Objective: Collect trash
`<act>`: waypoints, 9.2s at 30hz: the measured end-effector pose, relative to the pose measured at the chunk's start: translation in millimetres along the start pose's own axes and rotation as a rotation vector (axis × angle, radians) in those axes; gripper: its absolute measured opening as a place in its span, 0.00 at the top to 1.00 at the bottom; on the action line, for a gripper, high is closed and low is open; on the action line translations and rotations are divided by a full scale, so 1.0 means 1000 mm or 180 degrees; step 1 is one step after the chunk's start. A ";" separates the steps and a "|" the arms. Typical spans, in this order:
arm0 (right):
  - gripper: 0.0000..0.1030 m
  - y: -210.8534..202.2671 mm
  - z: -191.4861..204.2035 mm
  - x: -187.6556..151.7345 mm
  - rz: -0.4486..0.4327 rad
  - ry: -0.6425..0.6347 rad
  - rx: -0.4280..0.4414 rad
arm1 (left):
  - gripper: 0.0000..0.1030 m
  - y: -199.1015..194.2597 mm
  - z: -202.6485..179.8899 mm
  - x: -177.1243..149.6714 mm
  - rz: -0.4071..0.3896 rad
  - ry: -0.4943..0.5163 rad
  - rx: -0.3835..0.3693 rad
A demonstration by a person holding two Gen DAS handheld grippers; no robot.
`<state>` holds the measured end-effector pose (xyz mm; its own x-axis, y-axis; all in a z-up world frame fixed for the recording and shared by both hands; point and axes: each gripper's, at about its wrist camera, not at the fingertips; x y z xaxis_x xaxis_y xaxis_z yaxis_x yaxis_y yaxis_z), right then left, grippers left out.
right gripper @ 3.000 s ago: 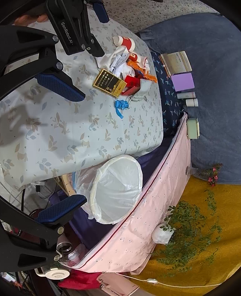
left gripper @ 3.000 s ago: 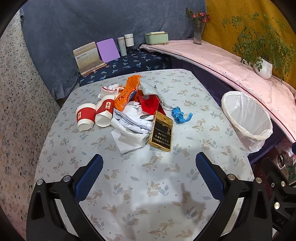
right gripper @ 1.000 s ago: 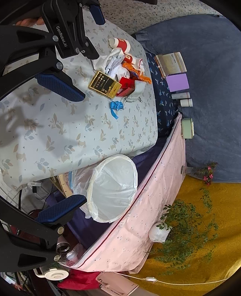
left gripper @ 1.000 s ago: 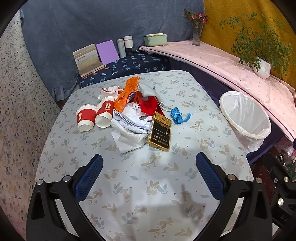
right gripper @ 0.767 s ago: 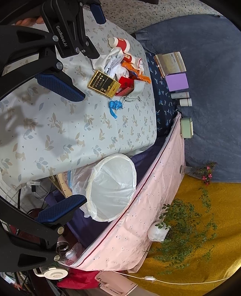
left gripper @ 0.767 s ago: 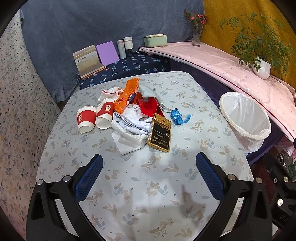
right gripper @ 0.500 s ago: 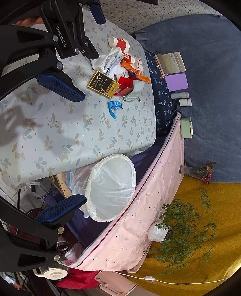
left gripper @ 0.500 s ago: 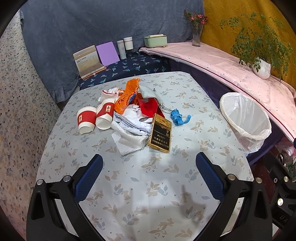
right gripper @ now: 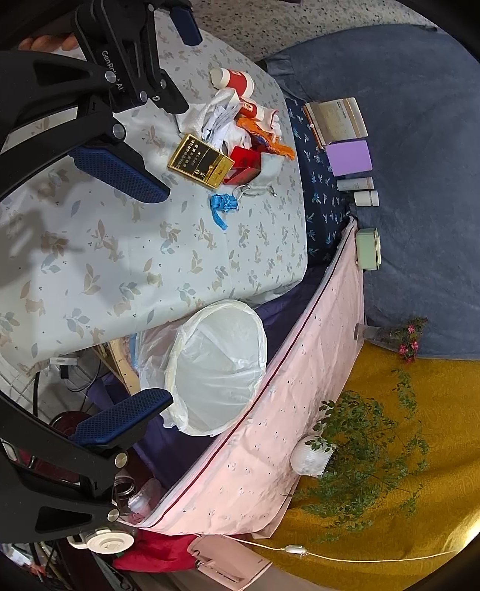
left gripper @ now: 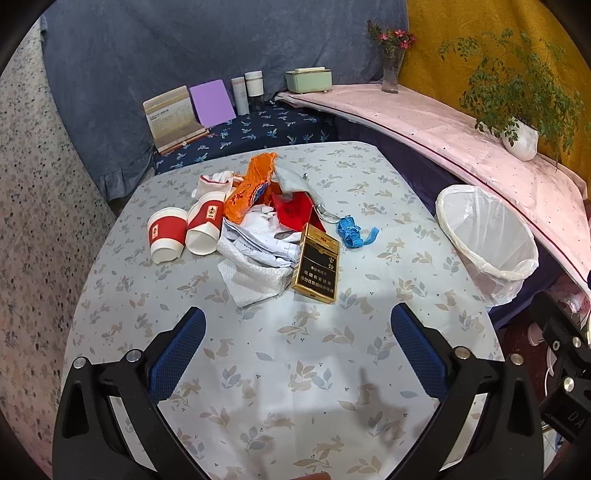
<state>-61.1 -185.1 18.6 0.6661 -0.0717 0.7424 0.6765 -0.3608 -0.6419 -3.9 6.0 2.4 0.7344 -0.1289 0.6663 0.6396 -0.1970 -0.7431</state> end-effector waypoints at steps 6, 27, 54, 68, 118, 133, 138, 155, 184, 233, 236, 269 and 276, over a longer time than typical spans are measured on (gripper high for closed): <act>0.07 0.008 0.005 0.004 0.0037 0.0034 0.0027 | 0.07 0.012 0.018 -0.002 0.0057 -0.0108 -0.0023; 0.07 0.069 0.069 0.028 0.0128 -0.0121 0.0209 | 0.07 0.079 0.104 0.028 0.0197 -0.0695 0.0067; 0.42 0.151 0.131 0.043 0.0556 -0.0206 0.0571 | 0.93 0.134 0.129 0.010 0.0644 -0.0790 -0.0378; 0.67 0.208 0.165 0.047 0.0801 -0.0236 0.0636 | 0.94 0.124 0.144 0.019 0.0533 -0.0794 -0.0271; 0.82 0.114 -0.078 0.047 0.0256 0.0849 -0.0001 | 0.95 0.082 -0.124 0.097 0.0147 0.0481 -0.1694; 0.82 0.144 -0.115 0.054 0.0323 0.0994 -0.0182 | 0.79 0.136 -0.187 0.122 0.0385 0.0701 -0.2149; 0.81 0.152 -0.119 0.063 0.0264 0.1020 -0.0204 | 0.47 0.142 -0.187 0.131 0.0286 0.0596 -0.2067; 0.51 0.136 -0.100 0.073 0.0145 0.0931 -0.0187 | 0.33 0.132 -0.139 0.130 0.0057 0.0390 -0.1528; 0.22 0.084 0.050 0.050 0.0169 0.0370 0.0375 | 0.11 0.104 0.075 0.066 0.0120 -0.0737 -0.0283; 0.36 0.164 0.179 -0.006 0.0780 -0.0185 0.0478 | 0.11 0.178 0.138 0.034 0.0816 -0.1843 0.0037; 0.44 0.163 0.173 -0.006 0.0776 -0.0184 0.0482 | 0.11 0.173 0.139 0.038 0.0785 -0.1875 -0.0026; 0.45 0.135 0.114 0.013 0.0598 0.0271 0.0546 | 0.79 0.159 0.077 0.033 0.0753 -0.1034 -0.0244; 0.46 0.123 0.091 0.019 0.0501 0.0389 0.0505 | 0.79 0.139 0.049 0.041 0.0585 -0.0777 -0.0377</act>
<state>63.2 -146.6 -64.2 0.7308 -0.2309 0.6423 0.6146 -0.1866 -0.7664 126.5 21.0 -76.5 0.8771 0.0612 0.4765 0.4709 -0.3056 -0.8276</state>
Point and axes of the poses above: each gripper's, at about its wrist camera, not at the fingertips, and y roughly the way its jaws point, z to its left, x to its top, and after that the axes turned 9 degrees about -x, right-handed
